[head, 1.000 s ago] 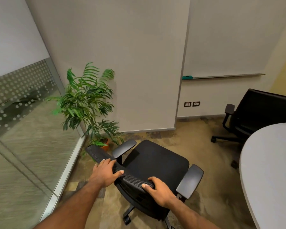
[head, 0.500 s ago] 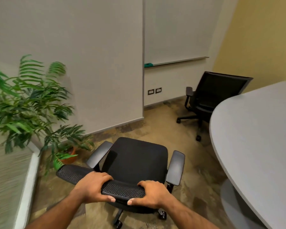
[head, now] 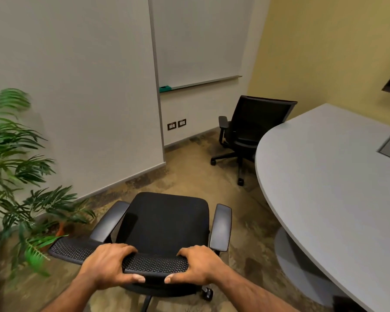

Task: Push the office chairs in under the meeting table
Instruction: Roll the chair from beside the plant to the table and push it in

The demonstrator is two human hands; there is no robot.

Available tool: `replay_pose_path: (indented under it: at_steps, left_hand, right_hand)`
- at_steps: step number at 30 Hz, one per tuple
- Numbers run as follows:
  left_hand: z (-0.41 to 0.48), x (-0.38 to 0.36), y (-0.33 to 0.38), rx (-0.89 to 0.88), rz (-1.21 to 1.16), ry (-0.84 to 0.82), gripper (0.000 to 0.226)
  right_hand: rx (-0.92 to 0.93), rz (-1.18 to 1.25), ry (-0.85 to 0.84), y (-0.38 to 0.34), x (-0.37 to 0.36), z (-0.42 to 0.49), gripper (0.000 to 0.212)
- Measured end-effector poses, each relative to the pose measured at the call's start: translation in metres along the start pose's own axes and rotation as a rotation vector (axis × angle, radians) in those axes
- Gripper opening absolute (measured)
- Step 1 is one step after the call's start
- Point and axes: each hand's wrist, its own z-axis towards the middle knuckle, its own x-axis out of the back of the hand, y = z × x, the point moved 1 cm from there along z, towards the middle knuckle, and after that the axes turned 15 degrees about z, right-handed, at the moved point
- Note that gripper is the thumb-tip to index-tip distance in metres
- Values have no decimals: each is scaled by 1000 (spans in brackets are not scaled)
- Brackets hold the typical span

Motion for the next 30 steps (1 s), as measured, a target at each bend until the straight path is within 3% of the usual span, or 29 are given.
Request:
replay_pose_path:
  at_steps: [11, 30]
  left_hand:
    - [81, 7, -3, -86, 40, 36, 111]
    - [283, 27, -7, -279, 61, 19, 109]
  right_hand:
    - [-44, -19, 163, 25, 41, 26, 88]
    - [-117, -41, 298, 97, 151, 103, 84]
